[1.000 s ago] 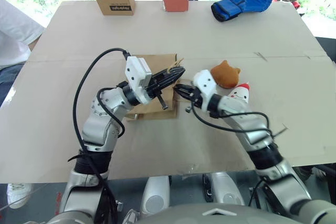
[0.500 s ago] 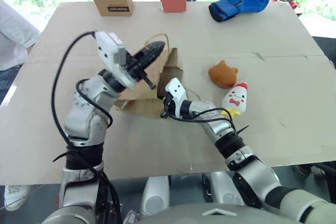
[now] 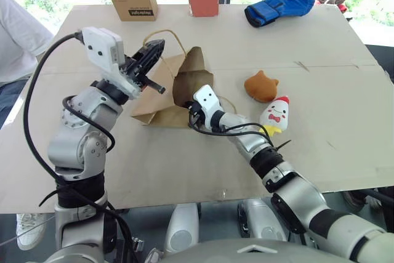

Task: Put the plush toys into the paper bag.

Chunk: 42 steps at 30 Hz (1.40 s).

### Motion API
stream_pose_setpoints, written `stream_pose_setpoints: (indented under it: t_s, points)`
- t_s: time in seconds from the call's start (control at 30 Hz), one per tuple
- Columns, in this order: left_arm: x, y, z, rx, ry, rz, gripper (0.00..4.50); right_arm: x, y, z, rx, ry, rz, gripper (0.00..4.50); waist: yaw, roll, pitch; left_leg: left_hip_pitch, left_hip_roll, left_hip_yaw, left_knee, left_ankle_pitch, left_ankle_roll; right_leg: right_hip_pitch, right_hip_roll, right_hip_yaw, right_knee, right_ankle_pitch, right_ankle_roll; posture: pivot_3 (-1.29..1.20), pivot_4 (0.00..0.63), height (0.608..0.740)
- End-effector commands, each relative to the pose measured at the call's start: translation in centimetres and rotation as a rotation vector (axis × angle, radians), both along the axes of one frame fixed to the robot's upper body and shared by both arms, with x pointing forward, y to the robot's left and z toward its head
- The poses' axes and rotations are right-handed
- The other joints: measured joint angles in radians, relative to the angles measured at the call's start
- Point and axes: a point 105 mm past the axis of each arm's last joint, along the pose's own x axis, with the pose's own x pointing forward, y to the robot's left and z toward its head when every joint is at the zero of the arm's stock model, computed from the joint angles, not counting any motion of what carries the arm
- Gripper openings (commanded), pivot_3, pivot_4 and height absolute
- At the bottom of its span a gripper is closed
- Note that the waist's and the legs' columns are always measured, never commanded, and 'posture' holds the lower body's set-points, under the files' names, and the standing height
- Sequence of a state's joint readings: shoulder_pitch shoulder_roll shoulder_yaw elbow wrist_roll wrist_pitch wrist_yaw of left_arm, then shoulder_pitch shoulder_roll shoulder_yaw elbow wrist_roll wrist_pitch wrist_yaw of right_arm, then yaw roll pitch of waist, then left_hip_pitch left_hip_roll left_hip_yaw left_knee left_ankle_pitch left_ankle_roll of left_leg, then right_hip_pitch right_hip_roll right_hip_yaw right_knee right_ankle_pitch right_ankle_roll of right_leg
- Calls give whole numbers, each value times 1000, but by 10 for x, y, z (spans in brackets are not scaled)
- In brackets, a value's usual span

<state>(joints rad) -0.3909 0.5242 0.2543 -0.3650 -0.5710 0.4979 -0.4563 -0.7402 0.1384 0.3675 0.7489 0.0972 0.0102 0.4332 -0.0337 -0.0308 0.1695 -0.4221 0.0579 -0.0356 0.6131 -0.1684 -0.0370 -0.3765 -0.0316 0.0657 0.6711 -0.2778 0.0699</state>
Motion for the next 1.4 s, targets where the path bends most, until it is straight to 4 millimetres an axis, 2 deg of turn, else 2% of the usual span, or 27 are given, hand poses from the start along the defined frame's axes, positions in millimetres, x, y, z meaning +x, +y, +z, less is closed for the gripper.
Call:
stream_pose_setpoints:
  t_s: [0.03, 0.1, 0.27, 0.33, 0.43, 0.57, 0.67, 0.77, 0.8, 0.83, 0.9, 0.97, 1.1, 1.13, 1.23, 1.27, 1.4]
  points:
    - [-8, -6, 17, -5, -65, -31, 0, -15, 37, 30, 96, -16, 96, 1361, -2, 0, 0, 0, 0, 0, 0, 0, 0, 0, 0, 0, 0, 0, 0, 0, 150, 740]
    - [-10, -8, 13, -4, -58, -54, 0, -12, 24, 43, 107, -53, 97, 2123, -4, 1, 1, 0, 0, 0, 0, 0, 0, -1, 0, 0, 1, 0, 0, 0, 150, 740]
    - [-13, -13, 5, 15, -56, -98, 0, -19, -19, 78, 90, -155, 103, 4476, -2, 1, 1, -9, 0, -3, 0, 0, 0, -7, 1, 0, 1, 0, 0, 0, 150, 740]
    - [-13, -15, 2, 23, -58, -111, 0, -21, -30, 85, 73, -168, 77, 4476, 0, 1, 1, -11, -1, -2, -1, 0, 0, -9, 0, 0, 0, 0, 0, 0, 150, 740]
    - [-13, -18, -1, 6, -48, -138, 0, -42, -56, 107, 61, -122, 120, 4476, -1, 2, 2, -11, -1, -2, -2, 0, 0, -9, 0, 0, -1, 0, 0, 0, 150, 740]
    - [-11, -22, -3, 6, -44, -193, 0, -52, -114, 127, -89, -153, 6, 4476, 1, 3, 3, -11, -1, -2, -2, 0, 0, -9, 0, 0, -1, 0, 0, 0, 150, 740]
    - [-9, -23, -3, 13, -44, -210, 0, -50, -146, 125, -218, -185, -83, 4476, 1, 3, 3, -10, -1, -1, -2, 0, 0, -9, 0, 0, -4, 0, 0, 0, 150, 740]
    - [-8, -27, -2, 23, -51, -234, 0, -49, -200, 108, -325, -56, -197, 4476, 3, 3, 3, -11, -1, -1, -2, 0, 0, -7, 0, 1, -8, 0, 0, 0, 150, 740]
    - [-8, -28, -2, 22, -53, -237, 0, -50, -211, 103, -350, -26, -216, 4476, 4, 2, 3, -11, -1, 0, -2, -1, 1, -7, 0, 1, -9, 0, 0, 0, 150, 740]
    - [-8, -28, -2, 21, -53, -238, 0, -51, -216, 98, -370, 2, -222, 4476, 5, 2, 3, -12, -1, 0, -2, -1, 1, -7, -1, 1, -9, 0, 0, 0, 150, 740]
    - [-8, -29, -2, 21, -54, -241, 0, -54, -226, 76, -460, 69, -201, 4476, -1, 2, 3, -12, -1, 2, -2, -2, 3, -7, -1, 3, -10, 0, 0, 0, 150, 740]
    - [-7, -31, -3, 22, -53, -247, 0, -52, -231, 55, -478, 159, -206, 4476, -6, 2, 2, -10, -1, 1, -2, -2, 3, -7, 0, 3, -10, 0, 0, 0, 150, 740]
    - [-8, -37, -5, 20, -49, -270, 0, -38, -237, 34, -486, 190, -253, 4476, -7, 2, 3, -10, -1, 1, -2, -2, 3, -7, 0, 3, -9, 0, 0, 0, 150, 740]
    - [-9, -38, -5, 19, -49, -274, 0, -37, -237, 32, -485, 195, -253, 3982, -6, 2, 3, -11, -1, 1, -2, -2, 3, -7, 0, 3, -9, 0, 0, 0, 150, 740]
    - [-13, -41, -5, 6, -45, -293, 0, -37, -237, 29, -514, 162, -233, 2974, -2, 2, 3, -11, -1, 1, -1, -2, 3, -7, 0, 3, -9, 0, 0, 0, 150, 740]
    - [-15, -42, -6, -2, -36, -315, 0, -36, -235, 34, -508, 125, -233, 2390, -1, 2, 3, -11, -1, 1, -1, -2, 3, -6, 0, 3, -9, 0, 0, 0, 150, 740]
    - [-19, -46, -4, -43, -19, -366, 0, -41, -232, 50, -454, 60, -202, 528, -1, 2, 3, -11, -1, 1, -1, -2, 3, -6, 0, 3, -9, 0, 1, 0, 150, 740]
